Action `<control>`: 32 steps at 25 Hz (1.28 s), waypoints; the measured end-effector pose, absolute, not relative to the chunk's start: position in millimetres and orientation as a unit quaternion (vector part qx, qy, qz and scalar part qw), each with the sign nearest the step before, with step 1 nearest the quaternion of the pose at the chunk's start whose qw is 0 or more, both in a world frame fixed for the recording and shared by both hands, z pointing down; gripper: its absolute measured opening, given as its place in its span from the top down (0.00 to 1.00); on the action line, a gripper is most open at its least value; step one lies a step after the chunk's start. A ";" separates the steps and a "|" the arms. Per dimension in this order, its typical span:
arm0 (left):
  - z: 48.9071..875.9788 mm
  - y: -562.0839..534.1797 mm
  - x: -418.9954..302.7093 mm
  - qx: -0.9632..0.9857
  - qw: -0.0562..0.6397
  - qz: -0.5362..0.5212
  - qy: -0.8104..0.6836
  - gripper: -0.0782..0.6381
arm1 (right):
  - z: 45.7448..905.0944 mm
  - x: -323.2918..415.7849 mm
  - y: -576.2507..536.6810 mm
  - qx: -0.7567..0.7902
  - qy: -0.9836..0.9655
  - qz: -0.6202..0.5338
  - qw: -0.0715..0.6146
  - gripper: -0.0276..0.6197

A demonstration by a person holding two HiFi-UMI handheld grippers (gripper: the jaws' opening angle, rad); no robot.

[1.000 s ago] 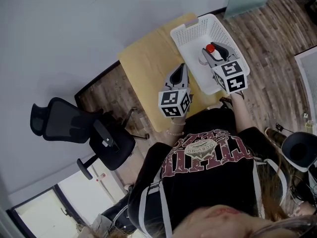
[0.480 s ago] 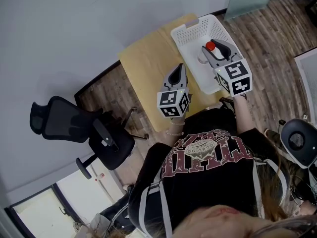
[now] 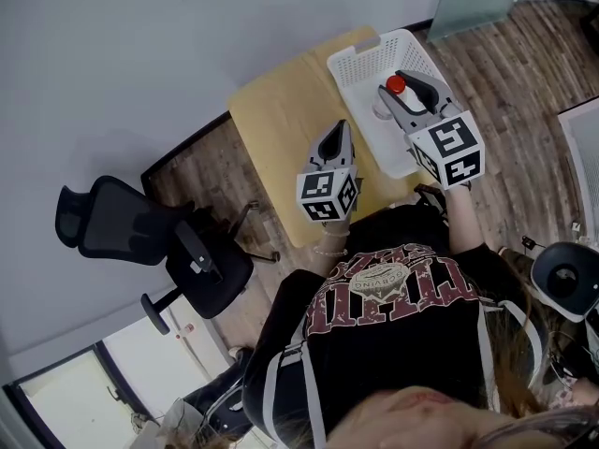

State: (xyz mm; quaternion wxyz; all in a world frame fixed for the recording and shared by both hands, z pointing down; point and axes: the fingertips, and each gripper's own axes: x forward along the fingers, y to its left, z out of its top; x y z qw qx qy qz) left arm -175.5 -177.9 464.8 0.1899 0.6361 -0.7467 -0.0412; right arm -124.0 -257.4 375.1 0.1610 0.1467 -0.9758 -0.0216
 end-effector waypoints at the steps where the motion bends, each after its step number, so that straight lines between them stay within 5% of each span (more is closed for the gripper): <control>1: 465.4 -177.0 -176.7 0.634 0.191 -0.042 -0.748 0.82 | 372.9 -125.3 -255.7 0.143 -0.977 -0.023 0.159 0.70; 32: 465.2 -130.5 -213.3 0.578 0.190 -0.062 -0.792 0.82 | 341.9 -182.4 -185.4 0.011 -0.990 -0.051 0.129 0.70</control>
